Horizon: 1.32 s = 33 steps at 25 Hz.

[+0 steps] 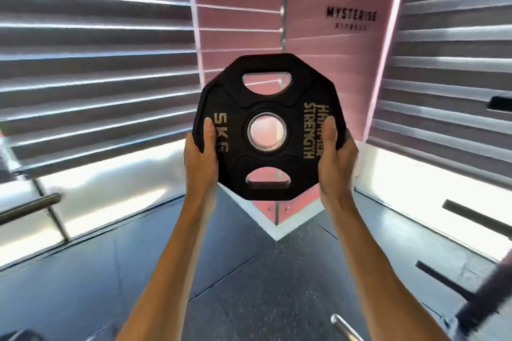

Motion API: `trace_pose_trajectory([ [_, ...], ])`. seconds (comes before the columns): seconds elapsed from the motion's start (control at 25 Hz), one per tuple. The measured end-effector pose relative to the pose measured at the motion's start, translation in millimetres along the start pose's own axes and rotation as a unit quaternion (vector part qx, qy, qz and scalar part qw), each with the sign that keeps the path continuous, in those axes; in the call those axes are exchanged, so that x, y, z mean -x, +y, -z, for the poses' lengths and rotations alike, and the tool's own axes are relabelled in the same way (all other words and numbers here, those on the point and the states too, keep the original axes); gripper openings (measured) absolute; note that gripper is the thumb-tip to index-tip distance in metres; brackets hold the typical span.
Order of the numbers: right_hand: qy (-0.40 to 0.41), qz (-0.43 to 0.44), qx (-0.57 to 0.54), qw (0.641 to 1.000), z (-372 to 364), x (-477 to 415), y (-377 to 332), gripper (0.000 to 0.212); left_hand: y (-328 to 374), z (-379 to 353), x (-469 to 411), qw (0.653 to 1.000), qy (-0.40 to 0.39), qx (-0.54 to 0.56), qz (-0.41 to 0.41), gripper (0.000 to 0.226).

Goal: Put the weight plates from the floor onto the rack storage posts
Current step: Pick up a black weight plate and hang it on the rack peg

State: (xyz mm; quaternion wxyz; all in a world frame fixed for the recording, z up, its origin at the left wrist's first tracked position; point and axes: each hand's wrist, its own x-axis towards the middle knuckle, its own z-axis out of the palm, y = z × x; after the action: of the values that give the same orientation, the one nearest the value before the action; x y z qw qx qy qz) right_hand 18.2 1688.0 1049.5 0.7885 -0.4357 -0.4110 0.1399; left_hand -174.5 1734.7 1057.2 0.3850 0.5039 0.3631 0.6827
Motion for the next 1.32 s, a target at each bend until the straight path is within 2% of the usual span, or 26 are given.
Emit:
trace_pose_trajectory([
  [0.24, 0.102, 0.039, 0.073, 0.991, -34, -116, 69, 0.045, -85, -100, -153, 0.991, -0.109, 0.073, 0.025, 0.028],
  [0.36, 0.139, 0.058, 0.100, 0.984, -29, -172, 114, 0.051, -130, -161, -201, 0.983, -0.150, 0.101, 0.043, 0.016],
  [0.44, 0.167, 0.067, 0.122, 0.976, -17, -211, 147, 0.057, -164, -210, -233, 0.972, -0.195, 0.125, 0.045, 0.018],
  [0.56, 0.229, 0.090, 0.149, 0.958, 7, -271, 184, 0.047, -209, -293, -271, 0.958, -0.248, 0.137, 0.043, 0.034],
  [0.68, 0.277, 0.098, 0.162, 0.942, 33, -338, 208, 0.032, -236, -379, -300, 0.943, -0.288, 0.156, 0.053, 0.034],
  [0.8, 0.317, 0.108, 0.180, 0.925, 62, -393, 219, 0.038, -252, -459, -316, 0.913, -0.344, 0.204, 0.079, 0.033],
  [0.92, 0.365, 0.133, 0.218, 0.895, 98, -437, 225, 0.037, -266, -537, -316, 0.875, -0.403, 0.250, 0.096, 0.025],
  [1.08, 0.441, 0.165, 0.270, 0.840, 148, -478, 237, 0.032, -301, -643, -300, 0.821, -0.467, 0.290, 0.151, 0.034],
  [1.16, 0.494, 0.181, 0.298, 0.797, 169, -494, 242, 0.031, -318, -695, -287, 0.790, -0.507, 0.298, 0.172, 0.037],
  [1.32, 0.586, 0.212, 0.359, 0.695, 205, -520, 256, 0.036, -338, -779, -262, 0.707, -0.603, 0.311, 0.201, 0.021],
])
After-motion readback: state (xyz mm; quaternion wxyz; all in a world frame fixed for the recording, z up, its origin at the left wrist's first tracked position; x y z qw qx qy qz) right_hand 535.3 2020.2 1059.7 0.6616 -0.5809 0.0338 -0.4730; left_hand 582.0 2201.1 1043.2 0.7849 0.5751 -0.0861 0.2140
